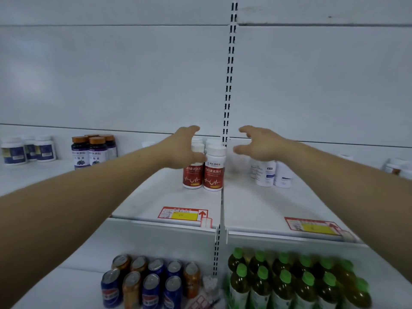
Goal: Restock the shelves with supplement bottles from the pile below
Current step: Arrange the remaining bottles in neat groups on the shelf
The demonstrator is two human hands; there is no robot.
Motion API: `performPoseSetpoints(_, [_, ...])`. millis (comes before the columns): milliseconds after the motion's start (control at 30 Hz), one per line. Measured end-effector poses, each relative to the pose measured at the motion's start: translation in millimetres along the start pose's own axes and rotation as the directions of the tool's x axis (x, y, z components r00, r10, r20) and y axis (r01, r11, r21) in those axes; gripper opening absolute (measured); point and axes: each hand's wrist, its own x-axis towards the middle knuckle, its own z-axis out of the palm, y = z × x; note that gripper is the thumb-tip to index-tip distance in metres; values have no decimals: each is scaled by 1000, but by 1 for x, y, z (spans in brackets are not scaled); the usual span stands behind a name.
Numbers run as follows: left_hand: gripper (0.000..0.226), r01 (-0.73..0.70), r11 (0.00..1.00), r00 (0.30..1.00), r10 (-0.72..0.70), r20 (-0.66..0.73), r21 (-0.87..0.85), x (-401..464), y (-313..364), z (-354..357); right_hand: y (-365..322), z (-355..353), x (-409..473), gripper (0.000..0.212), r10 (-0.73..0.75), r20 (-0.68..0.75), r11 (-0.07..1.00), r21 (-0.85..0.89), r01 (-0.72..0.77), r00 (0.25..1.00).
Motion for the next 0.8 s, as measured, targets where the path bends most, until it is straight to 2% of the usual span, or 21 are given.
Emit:
performPoseSetpoints(200, [81, -191, 979, 980, 185, 76, 68, -5, 60, 18, 43, -32, -15, 72, 136, -18, 980, -145, -137, 991])
performPoseSetpoints(333, [79, -248, 969, 957, 245, 155, 1, -5, 78, 47, 60, -38, -36, 73, 213, -39, 962, -164, -217, 976])
performPoseSetpoints(533, [75, -128, 980, 948, 166, 272, -152, 1, 85, 84, 78, -32, -53, 76, 266, -20, 948, -178, -265, 964])
performPoseSetpoints(667, [79, 28, 963, 964, 45, 262, -268, 13, 87, 99, 92, -23, -48, 79, 243, 11, 959, -155, -239, 970])
performPoseSetpoints(800, [75, 88, 943, 973, -13, 229, -322, 31, 95, 118, 112, -13, -32, 84, 190, 44, 976, -120, -183, 981])
